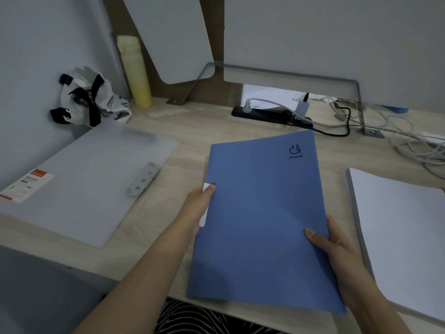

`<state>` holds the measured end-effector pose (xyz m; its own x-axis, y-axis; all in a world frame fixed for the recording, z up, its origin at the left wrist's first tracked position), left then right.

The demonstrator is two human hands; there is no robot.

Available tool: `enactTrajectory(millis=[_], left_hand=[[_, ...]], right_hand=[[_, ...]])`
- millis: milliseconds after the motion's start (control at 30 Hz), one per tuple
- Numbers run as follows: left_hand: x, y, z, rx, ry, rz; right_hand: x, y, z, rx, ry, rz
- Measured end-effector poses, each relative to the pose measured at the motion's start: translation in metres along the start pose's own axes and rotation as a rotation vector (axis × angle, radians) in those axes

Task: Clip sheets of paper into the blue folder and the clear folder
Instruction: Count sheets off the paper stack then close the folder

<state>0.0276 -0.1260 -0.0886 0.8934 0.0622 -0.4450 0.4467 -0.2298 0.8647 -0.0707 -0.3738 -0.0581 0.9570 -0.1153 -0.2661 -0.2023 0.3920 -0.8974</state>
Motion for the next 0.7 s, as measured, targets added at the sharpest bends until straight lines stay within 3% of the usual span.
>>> enactTrajectory(millis=[167,367,500,700], left_hand=[[0.009,-0.001,-0.010,0.052,0.155,0.030],[0.024,0.013,-0.045,0.622,0.358,0.218],[0.014,-0.002,-0.039,1.168,0.261,0.329],[-0.002,-0.008,-0.076,1.377,0.426,0.439]], right_hand=[[0.006,0.009,0.013,0.013,0.032,0.007],[0.028,0.036,0.056,0.008,0.054,0.059],[0.036,0.046,0.080,-0.173,0.052,0.028],[0.037,0.026,0.096,-0.488,0.071,-0.089]])
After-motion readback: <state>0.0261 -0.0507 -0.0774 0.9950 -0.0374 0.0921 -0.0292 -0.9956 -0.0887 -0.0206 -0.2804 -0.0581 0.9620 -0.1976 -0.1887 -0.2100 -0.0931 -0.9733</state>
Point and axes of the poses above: each hand's wrist, its own x-axis towards the middle knuckle, its own z-axis out of the palm, y = z × x, the point moved 7 cm from there along x, towards the middle knuckle, and after that the axes turned 15 degrees about x, right-handed, at the moved point
